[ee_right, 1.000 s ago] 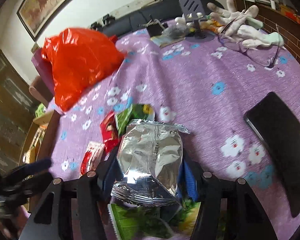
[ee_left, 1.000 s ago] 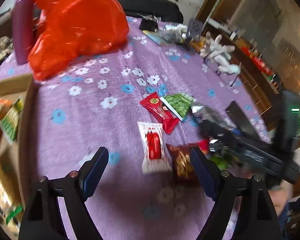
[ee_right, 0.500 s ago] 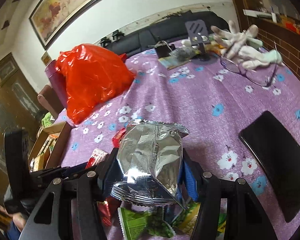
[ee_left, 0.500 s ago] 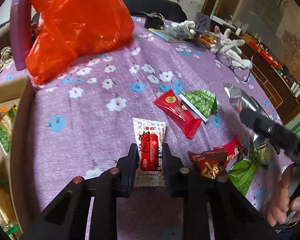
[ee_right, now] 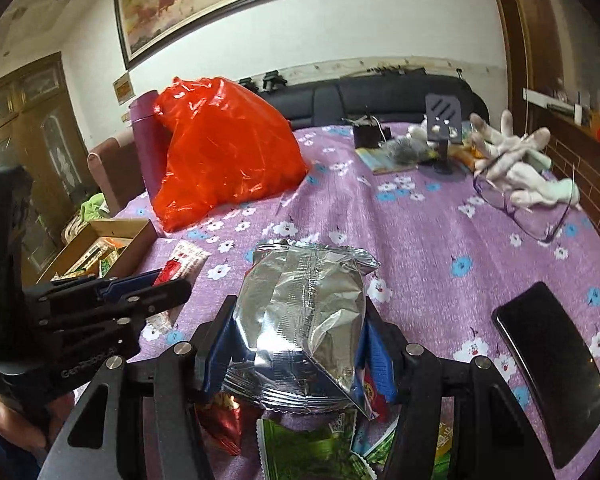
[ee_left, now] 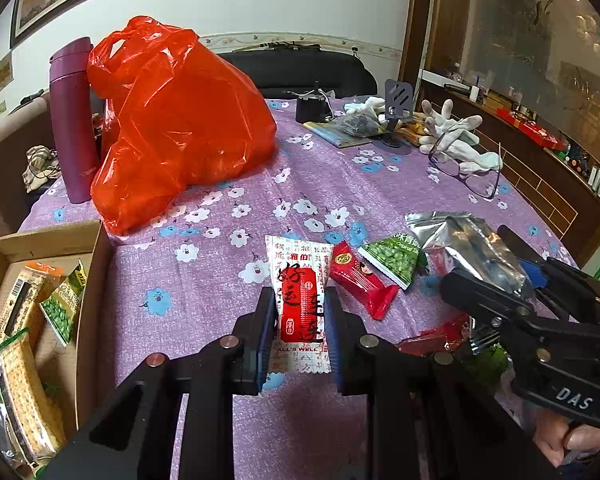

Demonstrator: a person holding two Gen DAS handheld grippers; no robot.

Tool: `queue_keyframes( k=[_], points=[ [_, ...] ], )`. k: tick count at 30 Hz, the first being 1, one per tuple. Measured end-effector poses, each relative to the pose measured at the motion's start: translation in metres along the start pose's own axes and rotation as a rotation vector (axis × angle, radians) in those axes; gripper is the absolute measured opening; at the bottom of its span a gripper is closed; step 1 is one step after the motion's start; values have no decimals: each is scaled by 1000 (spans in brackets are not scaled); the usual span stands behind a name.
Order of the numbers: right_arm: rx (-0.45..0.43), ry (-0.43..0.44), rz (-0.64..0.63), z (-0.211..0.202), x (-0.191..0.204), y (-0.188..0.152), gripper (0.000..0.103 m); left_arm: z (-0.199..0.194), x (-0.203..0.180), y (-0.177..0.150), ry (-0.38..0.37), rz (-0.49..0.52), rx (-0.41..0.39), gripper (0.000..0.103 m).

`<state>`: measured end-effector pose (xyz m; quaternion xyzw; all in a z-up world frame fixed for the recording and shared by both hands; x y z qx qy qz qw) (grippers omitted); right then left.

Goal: Organize snacks
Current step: 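Grasp the red-and-white sausage packet with the left tool while the right tool holds the foil bag, then lift the red-and-white packet with the left tool while the right tool holds the foil bag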

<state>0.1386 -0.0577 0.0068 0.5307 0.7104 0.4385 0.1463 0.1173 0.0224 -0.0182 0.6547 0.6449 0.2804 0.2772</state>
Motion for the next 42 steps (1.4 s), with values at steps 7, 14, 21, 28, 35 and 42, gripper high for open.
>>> queue_keyframes(
  k=[7, 14, 21, 28, 35, 42],
  points=[
    [-10, -17, 7, 0, -5, 1, 62, -1, 6, 5, 48, 0, -36, 23],
    [-29, -27, -11, -4, -1, 3, 62, -14, 8, 10, 101, 21, -105, 23],
    [-16, -46, -17, 0, -4, 1, 62, -20, 4, 13, 135, 59, -143, 23],
    [-2, -44, 5, 4, -10, -1, 62, -17, 4, 12, 142, 61, -136, 23],
    [5, -40, 14, 6, -11, -2, 62, -17, 2, 11, 140, 65, -131, 23],
    [-20, -42, 5, 0, -7, 1, 62, -27, -1, 14, 133, 69, -163, 23]
  ],
)
Point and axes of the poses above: each gripper's, at about its wrist camera, not at the fingertips, and z roughly the way its jaws point, x to its left, y to its top, the point moved 10 cm from there along z, roughly the way its jaws point, and after that the axes turned 6 degrees about y, right-handed, at the moved point
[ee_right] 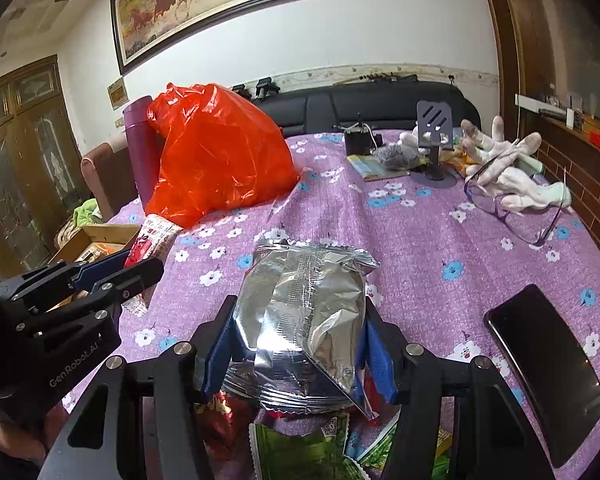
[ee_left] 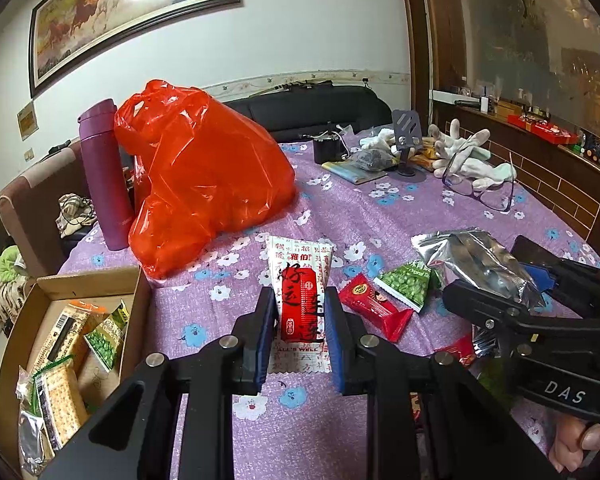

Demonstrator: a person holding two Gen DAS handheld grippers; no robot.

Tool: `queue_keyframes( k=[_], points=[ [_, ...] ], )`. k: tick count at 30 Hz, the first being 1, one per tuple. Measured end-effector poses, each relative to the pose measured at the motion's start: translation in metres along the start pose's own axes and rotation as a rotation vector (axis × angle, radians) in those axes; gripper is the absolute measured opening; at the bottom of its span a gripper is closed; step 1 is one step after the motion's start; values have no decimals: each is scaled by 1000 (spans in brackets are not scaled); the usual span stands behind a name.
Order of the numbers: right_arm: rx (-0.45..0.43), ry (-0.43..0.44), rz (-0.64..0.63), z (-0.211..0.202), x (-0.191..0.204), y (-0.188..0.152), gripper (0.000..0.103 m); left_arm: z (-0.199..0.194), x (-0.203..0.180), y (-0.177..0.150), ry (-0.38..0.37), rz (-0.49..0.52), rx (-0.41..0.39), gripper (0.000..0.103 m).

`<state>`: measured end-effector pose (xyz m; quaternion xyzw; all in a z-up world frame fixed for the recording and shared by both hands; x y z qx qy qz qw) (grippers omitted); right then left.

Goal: Organize snacks
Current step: 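Lift the red-and-white packet with the left tool while the right tool holds the foil bag, then carry both packs into the box lid and open both tools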

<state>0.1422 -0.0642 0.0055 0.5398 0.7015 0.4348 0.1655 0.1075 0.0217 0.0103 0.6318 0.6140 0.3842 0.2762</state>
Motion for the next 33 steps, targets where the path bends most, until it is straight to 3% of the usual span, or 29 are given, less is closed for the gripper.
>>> queue_keyframes(
  k=[14, 21, 28, 33],
  points=[
    [2, 0, 32, 2, -7, 0, 62, 3, 13, 2, -22, -60, 23, 23],
    [-18, 4, 24, -4, -3, 4, 62, -8, 22, 7, -77, -129, 27, 23],
    [-28, -19, 41, -3, -1, 5, 62, -47, 65, 10, -69, -222, -19, 23],
    [-52, 32, 53, -13, 29, 16, 62, -73, 117, -3, -8, -261, -26, 23]
  ],
)
Point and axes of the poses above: each gripper's, at about its wrist camera, not at the fingertips, and z roughly the way its jaws point, x to its left, y to its top, the point moved 10 cm from there along z, roughly the way its jaws point, and after that the axes turned 6 degrees about y, right-handed, at the moved point
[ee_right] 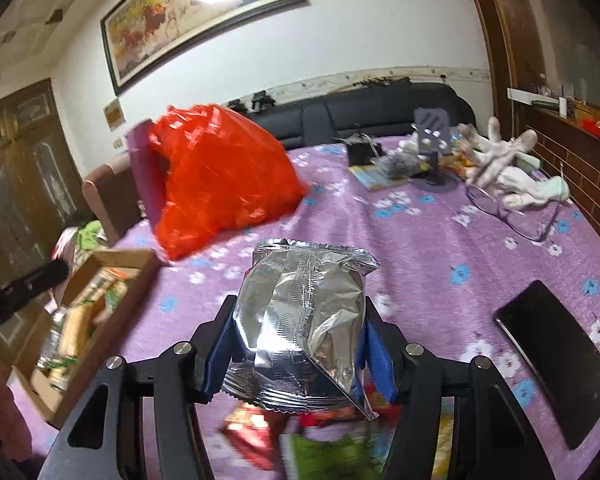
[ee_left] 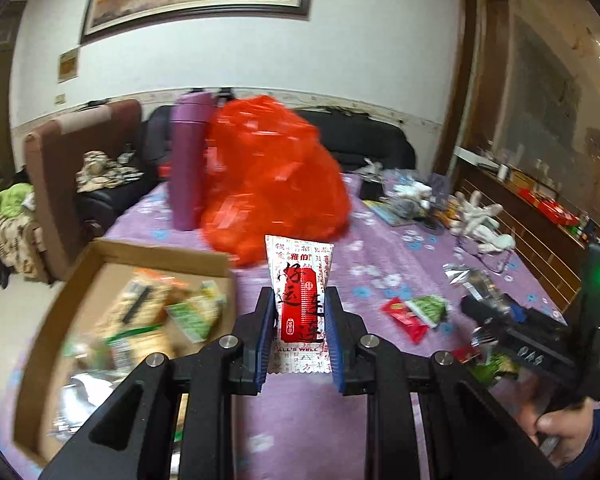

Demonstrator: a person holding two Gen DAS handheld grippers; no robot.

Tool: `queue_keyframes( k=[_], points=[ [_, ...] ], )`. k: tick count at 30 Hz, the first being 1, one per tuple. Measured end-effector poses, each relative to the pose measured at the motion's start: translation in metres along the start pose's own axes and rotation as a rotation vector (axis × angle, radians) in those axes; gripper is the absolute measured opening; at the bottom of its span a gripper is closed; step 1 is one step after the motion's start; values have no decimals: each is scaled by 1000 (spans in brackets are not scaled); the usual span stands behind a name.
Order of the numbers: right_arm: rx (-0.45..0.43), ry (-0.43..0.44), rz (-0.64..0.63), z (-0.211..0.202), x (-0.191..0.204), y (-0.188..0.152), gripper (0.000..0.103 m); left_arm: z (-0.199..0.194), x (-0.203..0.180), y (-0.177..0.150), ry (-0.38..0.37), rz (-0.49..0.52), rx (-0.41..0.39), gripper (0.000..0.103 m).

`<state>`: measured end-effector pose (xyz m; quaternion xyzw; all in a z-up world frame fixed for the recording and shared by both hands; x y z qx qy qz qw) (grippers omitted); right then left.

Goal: Organize snacks
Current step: 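Carry both packs into the box lid and open both tools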

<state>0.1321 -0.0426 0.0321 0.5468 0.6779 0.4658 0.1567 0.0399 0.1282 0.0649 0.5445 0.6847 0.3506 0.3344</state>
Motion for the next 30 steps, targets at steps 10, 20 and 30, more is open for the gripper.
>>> queue_keyframes(
  k=[10, 20, 30],
  points=[
    [88, 219, -33, 38, 137, 1, 63, -21, 124, -45, 146, -121, 46, 24],
    [243, 328, -53, 114, 245, -23, 63, -8, 170, -87, 125, -202, 123, 24],
    [342, 303, -24, 182, 266, -35, 63, -1, 175, -87, 109, -227, 149, 24]
  ],
)
Point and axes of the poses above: each gripper's, at about its wrist camera, not at the fingertips, and z roughly the way its jaws point, x to its left, y to its top, the point moved 10 cm from there along z, roughly the way its jaws point, and after that the axes turned 6 degrees about y, right-handed, at the moved point
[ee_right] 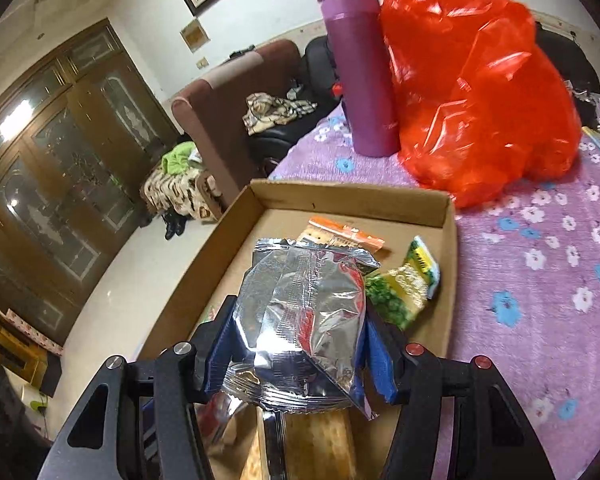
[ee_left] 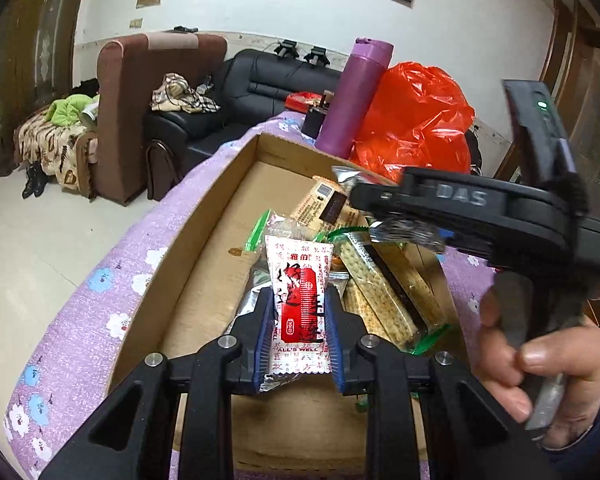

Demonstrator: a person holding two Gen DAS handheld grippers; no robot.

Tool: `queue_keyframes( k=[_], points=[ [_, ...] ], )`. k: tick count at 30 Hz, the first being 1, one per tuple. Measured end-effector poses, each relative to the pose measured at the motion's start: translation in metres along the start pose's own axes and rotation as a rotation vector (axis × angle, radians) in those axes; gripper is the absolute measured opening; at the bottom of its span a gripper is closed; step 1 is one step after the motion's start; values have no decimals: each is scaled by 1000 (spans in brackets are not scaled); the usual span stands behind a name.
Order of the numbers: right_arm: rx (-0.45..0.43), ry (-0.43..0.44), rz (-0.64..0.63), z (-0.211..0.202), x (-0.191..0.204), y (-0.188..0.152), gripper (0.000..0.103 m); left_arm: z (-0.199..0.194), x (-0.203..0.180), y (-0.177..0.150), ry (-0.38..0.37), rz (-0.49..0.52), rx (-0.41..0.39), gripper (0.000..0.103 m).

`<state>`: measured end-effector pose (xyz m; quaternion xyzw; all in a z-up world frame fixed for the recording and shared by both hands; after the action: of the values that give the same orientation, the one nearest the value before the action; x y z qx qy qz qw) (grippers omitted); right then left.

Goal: Organize snacks
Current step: 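Carry both packs into the box lid and open both tools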

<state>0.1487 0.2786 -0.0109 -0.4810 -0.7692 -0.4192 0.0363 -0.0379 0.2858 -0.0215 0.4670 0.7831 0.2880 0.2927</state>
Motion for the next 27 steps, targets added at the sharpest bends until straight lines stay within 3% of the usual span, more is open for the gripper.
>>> queue_keyframes(
  k=[10, 13, 18, 27],
  points=[
    [12, -6, -7, 5, 2, -2, 66, 3, -3, 1, 14, 16, 3, 26],
    [12, 8, 3, 0, 0, -4, 67, 3, -3, 1, 18, 17, 4, 34],
    [-30, 19, -9, -25, -1, -6, 67, 0, -3, 2, 28, 22, -15, 61],
    [-106, 66, -40, -88, -10, -26, 68, -7, -6, 4, 90, 60, -64, 66]
  ],
)
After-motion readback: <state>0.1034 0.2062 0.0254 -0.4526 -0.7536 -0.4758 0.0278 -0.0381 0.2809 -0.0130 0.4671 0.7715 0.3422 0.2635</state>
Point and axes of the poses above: each gripper's, at about its wrist camera, not at the fingertips, and z roughly the way its jaws point, x to its left, y to its top, the point moved 10 cm from there along z, roughly the way its jaws point, and after that the axes turned 6 degrees about y, right-handed, at the moved point
